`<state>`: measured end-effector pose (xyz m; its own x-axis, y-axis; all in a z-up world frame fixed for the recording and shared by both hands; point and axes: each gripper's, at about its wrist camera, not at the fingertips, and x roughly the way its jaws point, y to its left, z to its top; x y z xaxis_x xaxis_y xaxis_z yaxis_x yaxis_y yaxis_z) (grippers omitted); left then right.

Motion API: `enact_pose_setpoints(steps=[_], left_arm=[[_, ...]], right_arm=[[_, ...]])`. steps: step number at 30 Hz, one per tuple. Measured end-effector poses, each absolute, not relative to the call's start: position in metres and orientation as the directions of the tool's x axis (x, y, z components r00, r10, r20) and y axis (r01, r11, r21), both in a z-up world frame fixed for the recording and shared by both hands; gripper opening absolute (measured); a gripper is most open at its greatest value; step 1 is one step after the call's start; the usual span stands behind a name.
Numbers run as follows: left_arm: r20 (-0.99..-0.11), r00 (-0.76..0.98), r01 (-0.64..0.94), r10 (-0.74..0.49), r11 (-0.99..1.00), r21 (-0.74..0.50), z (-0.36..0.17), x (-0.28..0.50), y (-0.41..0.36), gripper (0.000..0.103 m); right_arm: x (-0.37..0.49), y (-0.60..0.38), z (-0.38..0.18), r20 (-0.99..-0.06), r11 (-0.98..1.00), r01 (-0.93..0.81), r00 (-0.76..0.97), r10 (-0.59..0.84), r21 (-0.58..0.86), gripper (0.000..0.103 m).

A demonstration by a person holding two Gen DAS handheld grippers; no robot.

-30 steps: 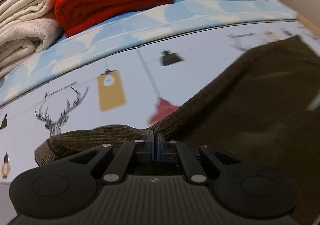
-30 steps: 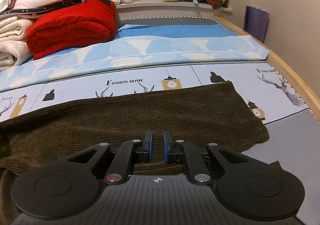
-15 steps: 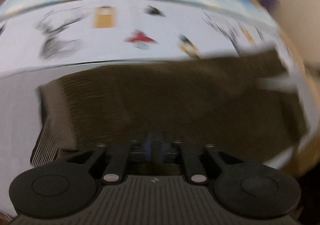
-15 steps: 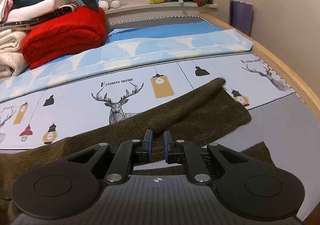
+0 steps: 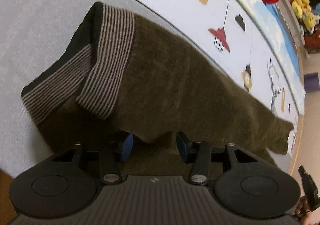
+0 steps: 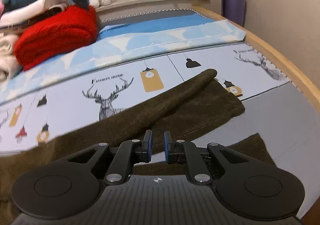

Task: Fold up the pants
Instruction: 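Fold the waistband with the left gripper over toward the leg held by the right gripper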

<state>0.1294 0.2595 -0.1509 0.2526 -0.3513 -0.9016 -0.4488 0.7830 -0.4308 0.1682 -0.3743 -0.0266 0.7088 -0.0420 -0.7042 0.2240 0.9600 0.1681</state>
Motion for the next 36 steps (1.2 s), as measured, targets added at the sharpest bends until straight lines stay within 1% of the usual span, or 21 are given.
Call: enact_pose_setpoints(steps=[2,3,4,5,6,7,10,14,17,19,23,25,26,28,29,30,32,34,36], left_arm=[[-0.902,0.273,-0.473,-0.334,0.77,-0.428,-0.149,0.135,0.264,0.052],[-0.905,0.285,-0.492,-0.317,0.761,-0.422,-0.149,0.135,0.267,0.05],[-0.904,0.298,-0.511,-0.305,0.749,-0.422,-0.147,0.135,0.271,0.048],[-0.901,0.319,-0.528,-0.296,0.733,-0.428,-0.142,0.134,0.275,0.044],[-0.898,0.344,-0.539,-0.276,0.725,-0.429,-0.137,0.134,0.278,0.036],[-0.894,0.369,-0.538,-0.253,0.726,-0.428,-0.131,0.134,0.279,0.035],[-0.876,0.438,-0.52,-0.203,0.737,-0.431,-0.114,0.137,0.277,0.035],[-0.862,0.464,-0.532,-0.203,0.715,-0.454,-0.109,0.143,0.279,0.035],[-0.878,0.43,-0.557,-0.209,0.704,-0.44,-0.115,0.149,0.282,0.036],[-0.89,0.403,-0.57,-0.213,0.703,-0.426,-0.12,0.153,0.283,0.038],[-0.914,0.346,-0.58,-0.211,0.718,-0.385,-0.134,0.164,0.279,0.038],[-0.92,0.327,-0.594,-0.216,0.71,-0.378,-0.139,0.165,0.281,0.038],[-0.922,0.32,-0.598,-0.22,0.707,-0.376,-0.141,0.166,0.282,0.038],[-0.923,0.315,-0.602,-0.222,0.705,-0.375,-0.143,0.167,0.283,0.038],[-0.924,0.312,-0.601,-0.221,0.707,-0.372,-0.143,0.167,0.283,0.038],[-0.926,0.31,-0.598,-0.217,0.713,-0.368,-0.142,0.168,0.282,0.037],[-0.932,0.302,-0.581,-0.2,0.736,-0.346,-0.14,0.169,0.278,0.033],[-0.944,0.287,-0.559,-0.161,0.772,-0.302,-0.137,0.17,0.273,0.013],[-0.944,0.292,-0.542,-0.153,0.787,-0.295,-0.133,0.167,0.271,0.01]], right_arm=[[0.177,-0.383,-0.032,-0.708,0.941,0.251,0.706,-0.017,0.228,0.013],[0.181,-0.386,-0.034,-0.708,0.93,0.266,0.706,-0.008,0.255,0.013],[0.186,-0.391,-0.038,-0.708,0.916,0.283,0.706,0.002,0.285,0.018],[0.191,-0.394,-0.042,-0.708,0.903,0.297,0.706,0.011,0.31,0.024],[0.197,-0.398,-0.046,-0.709,0.891,0.31,0.705,0.018,0.331,0.025],[0.203,-0.4,-0.051,-0.711,0.882,0.32,0.702,0.024,0.346,0.026],[0.224,-0.407,-0.07,-0.727,0.855,0.352,0.685,0.042,0.382,0.026],[0.252,-0.415,-0.1,-0.746,0.8,0.402,0.661,0.084,0.446,0.026],[0.27,-0.419,-0.119,-0.753,0.756,0.439,0.65,0.106,0.485,0.026],[0.281,-0.418,-0.131,-0.759,0.734,0.459,0.64,0.116,0.5,0.029],[0.299,-0.41,-0.151,-0.776,0.715,0.474,0.613,0.151,0.514,0.031],[0.303,-0.406,-0.158,-0.779,0.705,0.482,0.606,0.16,0.52,0.032],[0.304,-0.405,-0.16,-0.779,0.699,0.487,0.606,0.161,0.524,0.035],[0.305,-0.405,-0.16,-0.777,0.689,0.496,0.609,0.158,0.529,0.035],[0.304,-0.405,-0.159,-0.776,0.685,0.499,0.611,0.157,0.531,0.033],[0.304,-0.405,-0.158,-0.772,0.683,0.497,0.615,0.158,0.535,0.029],[0.301,-0.404,-0.151,-0.761,0.693,0.479,0.63,0.154,0.538,0.008],[0.295,-0.404,-0.141,-0.745,0.703,0.461,0.651,0.147,0.541,0.005],[0.287,-0.404,-0.129,-0.729,0.71,0.444,0.669,0.144,0.547,0.004]])
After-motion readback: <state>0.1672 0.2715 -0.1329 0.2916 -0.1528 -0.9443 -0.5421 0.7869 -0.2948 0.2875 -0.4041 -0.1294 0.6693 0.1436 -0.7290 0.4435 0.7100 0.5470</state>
